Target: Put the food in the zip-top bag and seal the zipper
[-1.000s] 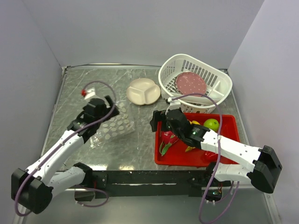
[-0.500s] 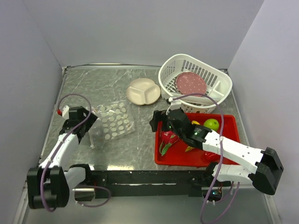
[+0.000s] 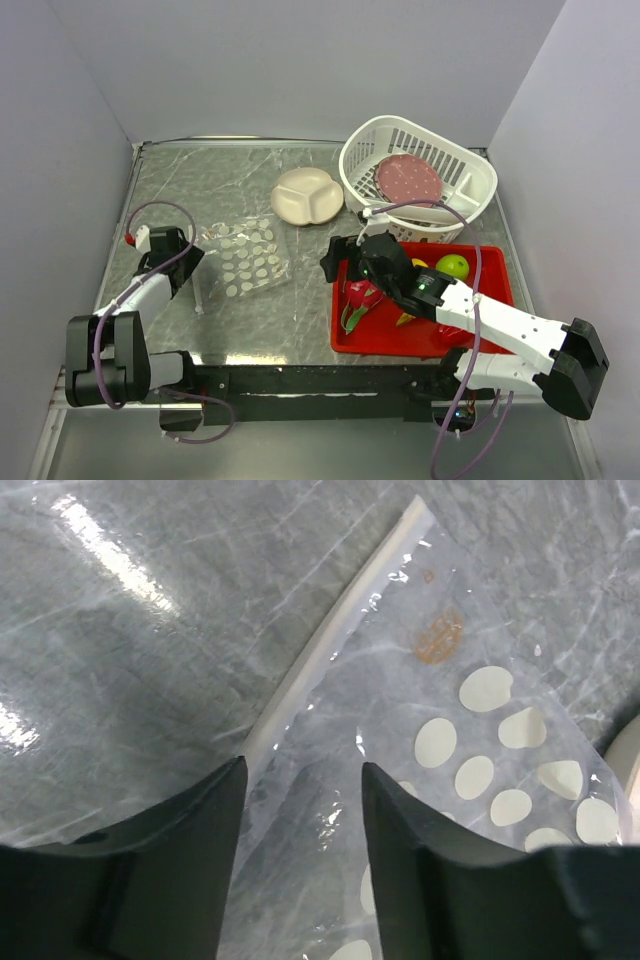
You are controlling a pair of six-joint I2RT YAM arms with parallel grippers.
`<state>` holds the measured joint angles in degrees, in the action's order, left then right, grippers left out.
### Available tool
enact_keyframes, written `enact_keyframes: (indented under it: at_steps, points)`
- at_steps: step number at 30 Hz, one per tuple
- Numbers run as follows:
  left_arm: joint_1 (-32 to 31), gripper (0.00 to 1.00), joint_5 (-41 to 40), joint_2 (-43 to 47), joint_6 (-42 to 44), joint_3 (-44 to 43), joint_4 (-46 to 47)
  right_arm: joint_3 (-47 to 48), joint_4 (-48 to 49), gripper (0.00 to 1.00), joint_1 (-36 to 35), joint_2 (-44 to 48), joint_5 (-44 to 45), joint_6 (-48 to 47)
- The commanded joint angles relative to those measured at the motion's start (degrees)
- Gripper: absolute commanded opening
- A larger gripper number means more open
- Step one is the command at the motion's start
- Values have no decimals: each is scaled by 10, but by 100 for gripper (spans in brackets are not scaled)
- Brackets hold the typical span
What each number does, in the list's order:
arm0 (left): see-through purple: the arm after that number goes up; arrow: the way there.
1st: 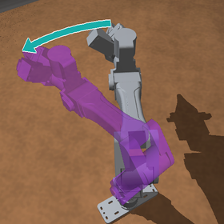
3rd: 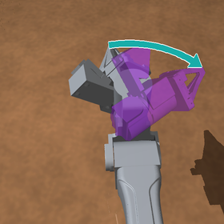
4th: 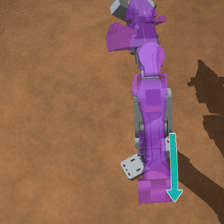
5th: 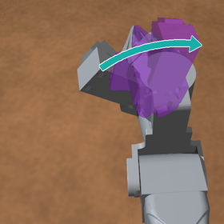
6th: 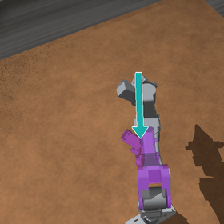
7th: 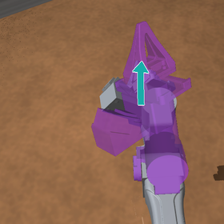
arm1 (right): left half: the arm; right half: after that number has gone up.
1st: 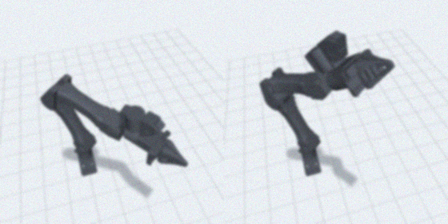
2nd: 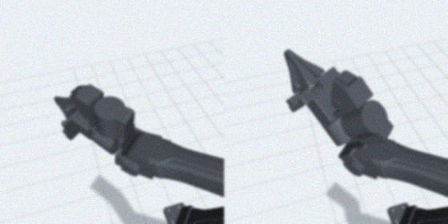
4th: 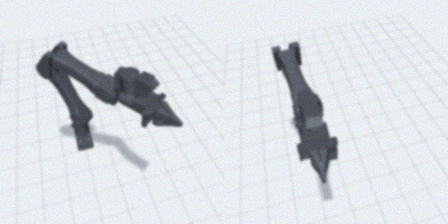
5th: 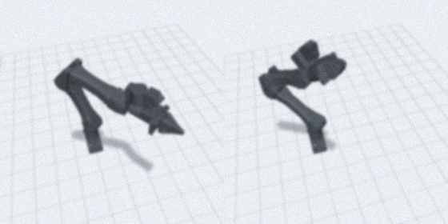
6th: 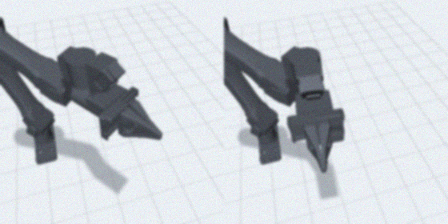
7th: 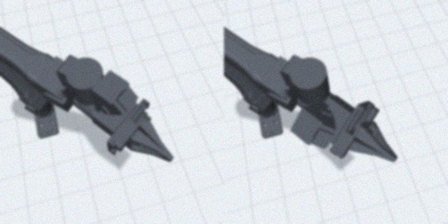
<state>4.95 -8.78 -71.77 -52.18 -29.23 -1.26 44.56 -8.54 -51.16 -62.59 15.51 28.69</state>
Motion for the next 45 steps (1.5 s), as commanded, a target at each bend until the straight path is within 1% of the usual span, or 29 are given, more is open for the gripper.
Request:
enact_keyframes:
  at_steps: [1,2,4,5,7,8,10,11,12,16,19,20,22,23,25,30,33,36,39,40,41,42,45]
  points:
    - [-2,51,10,6,8,5,40,1,20,100,4,1,1,0]
    - [-4,49,8,3,9,5,38,3,20,100,4,-1,0,1]
    - [-9,48,-8,-5,9,1,30,6,20,100,4,-7,-4,1]
    - [-15,53,-18,-8,9,-4,23,7,19,100,4,-9,-7,1]
    - [-26,62,-65,-19,13,-21,-14,10,20,100,3,-14,-10,0]
    - [-40,64,-82,-21,14,-27,-24,10,22,100,4,-14,-14,1]
    - [-45,65,-110,-37,12,-41,-37,10,24,100,4,-18,-20,2]
    - [-64,66,-119,-45,12,-47,-42,11,25,100,4,-21,-26,3]
    - [-71,67,-137,-63,9,-54,-56,11,26,100,4,-24,-29,3]
    - [-109,65,-188,-112,-5,-97,-90,13,25,100,4,-30,-34,4]
    - [-135,52,-213,-118,-18,-109,-109,12,25,100,4,-28,-30,3]
    - [-146,38,-218,-114,-18,-111,-113,12,25,100,4,-28,-29,2]
    - [-153,25,-216,-90,-16,-111,-118,12,25,100,4,-28,-28,2]
    - [-158,13,-211,-80,-13,-111,-120,12,26,100,4,-30,-29,1]
    - [-162,1,-201,-44,-1,-107,-122,14,26,100,4,-32,-35,0]
    - [-183,1,-146,51,6,-104,-148,25,41,100,3,-47,-72,-15]
    - [-197,1,-104,101,-5,-98,-166,43,59,96,-13,-64,-85,-15]
    - [-208,1,-63,146,-40,-87,-176,75,77,94,-37,-95,-85,-10]
    - [-221,1,-45,184,-68,-80,-187,115,84,92,-60,-133,-80,-7]
    - [-224,1,-34,192,-74,-80,-191,126,99,91,-68,-143,-79,-6]
    - [-232,1,-26,199,-78,-81,-190,135,108,89,-79,-154,-80,-2]
    - [-236,1,-20,210,-85,-85,-192,155,111,85,-85,-175,-84,3]
    - [-252,1,-21,222,-100,-100,-210,181,137,78,-102,-210,-89,14]
